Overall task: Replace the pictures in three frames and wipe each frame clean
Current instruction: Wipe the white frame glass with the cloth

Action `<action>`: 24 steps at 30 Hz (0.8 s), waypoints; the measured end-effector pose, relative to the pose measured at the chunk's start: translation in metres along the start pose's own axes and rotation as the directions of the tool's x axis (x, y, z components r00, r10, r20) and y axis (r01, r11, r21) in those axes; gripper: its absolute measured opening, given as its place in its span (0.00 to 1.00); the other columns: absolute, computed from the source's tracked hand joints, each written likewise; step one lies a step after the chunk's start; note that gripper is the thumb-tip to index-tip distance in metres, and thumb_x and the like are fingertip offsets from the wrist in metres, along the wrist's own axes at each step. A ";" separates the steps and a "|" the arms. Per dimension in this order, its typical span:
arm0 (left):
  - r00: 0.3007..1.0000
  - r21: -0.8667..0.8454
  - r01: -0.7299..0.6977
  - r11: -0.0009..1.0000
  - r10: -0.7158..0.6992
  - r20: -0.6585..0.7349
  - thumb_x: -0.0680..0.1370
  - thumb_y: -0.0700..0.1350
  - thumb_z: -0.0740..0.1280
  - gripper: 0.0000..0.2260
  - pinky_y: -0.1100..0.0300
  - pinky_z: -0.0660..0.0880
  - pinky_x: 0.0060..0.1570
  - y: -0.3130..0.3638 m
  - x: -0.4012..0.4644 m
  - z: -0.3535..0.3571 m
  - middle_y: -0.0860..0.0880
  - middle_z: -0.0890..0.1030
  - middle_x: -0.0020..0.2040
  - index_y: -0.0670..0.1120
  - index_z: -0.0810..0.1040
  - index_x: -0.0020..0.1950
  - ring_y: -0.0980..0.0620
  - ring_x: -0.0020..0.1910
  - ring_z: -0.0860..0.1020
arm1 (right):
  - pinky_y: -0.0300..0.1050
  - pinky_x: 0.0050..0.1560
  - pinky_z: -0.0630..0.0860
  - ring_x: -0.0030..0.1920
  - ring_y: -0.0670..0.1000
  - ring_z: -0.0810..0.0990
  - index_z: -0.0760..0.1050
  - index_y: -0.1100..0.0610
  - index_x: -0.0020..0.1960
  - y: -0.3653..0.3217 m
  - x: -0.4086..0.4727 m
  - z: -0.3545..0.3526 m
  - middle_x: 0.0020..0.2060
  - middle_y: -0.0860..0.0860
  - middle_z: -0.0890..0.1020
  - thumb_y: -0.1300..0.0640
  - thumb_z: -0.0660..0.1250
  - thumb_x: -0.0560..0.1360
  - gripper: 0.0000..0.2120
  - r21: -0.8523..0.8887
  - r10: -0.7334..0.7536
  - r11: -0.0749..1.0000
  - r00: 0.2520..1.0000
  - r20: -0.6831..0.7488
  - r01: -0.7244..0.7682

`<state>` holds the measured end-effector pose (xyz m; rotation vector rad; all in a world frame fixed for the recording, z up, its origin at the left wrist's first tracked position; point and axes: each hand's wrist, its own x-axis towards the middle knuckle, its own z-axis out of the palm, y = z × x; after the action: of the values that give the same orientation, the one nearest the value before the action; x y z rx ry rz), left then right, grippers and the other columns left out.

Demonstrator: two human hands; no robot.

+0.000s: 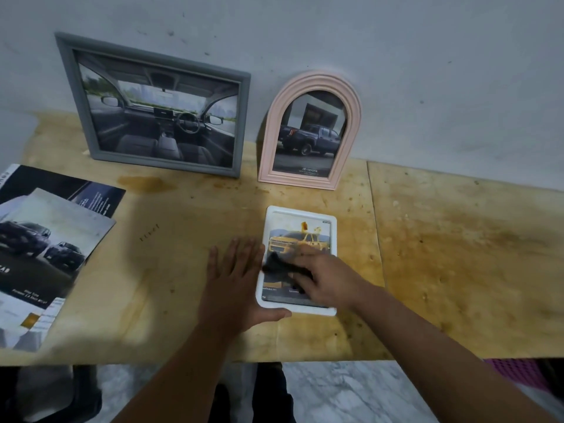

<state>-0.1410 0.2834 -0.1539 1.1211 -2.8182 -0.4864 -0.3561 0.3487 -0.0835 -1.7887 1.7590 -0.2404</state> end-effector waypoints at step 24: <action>1.000 0.016 0.005 1.000 -0.005 -0.002 0.63 0.85 0.56 0.59 0.30 0.53 0.76 0.000 0.000 0.001 0.43 0.66 0.80 0.44 0.65 0.80 0.39 0.81 0.59 | 0.48 0.53 0.80 0.52 0.49 0.81 0.77 0.50 0.70 -0.012 -0.028 0.034 0.57 0.49 0.78 0.54 0.64 0.83 0.17 0.174 0.041 0.983 0.995 0.094 -0.057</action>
<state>-0.1417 0.2837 -0.1546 1.1315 -2.8232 -0.4644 -0.3309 0.3850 -0.0964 -1.6039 1.6625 -0.2817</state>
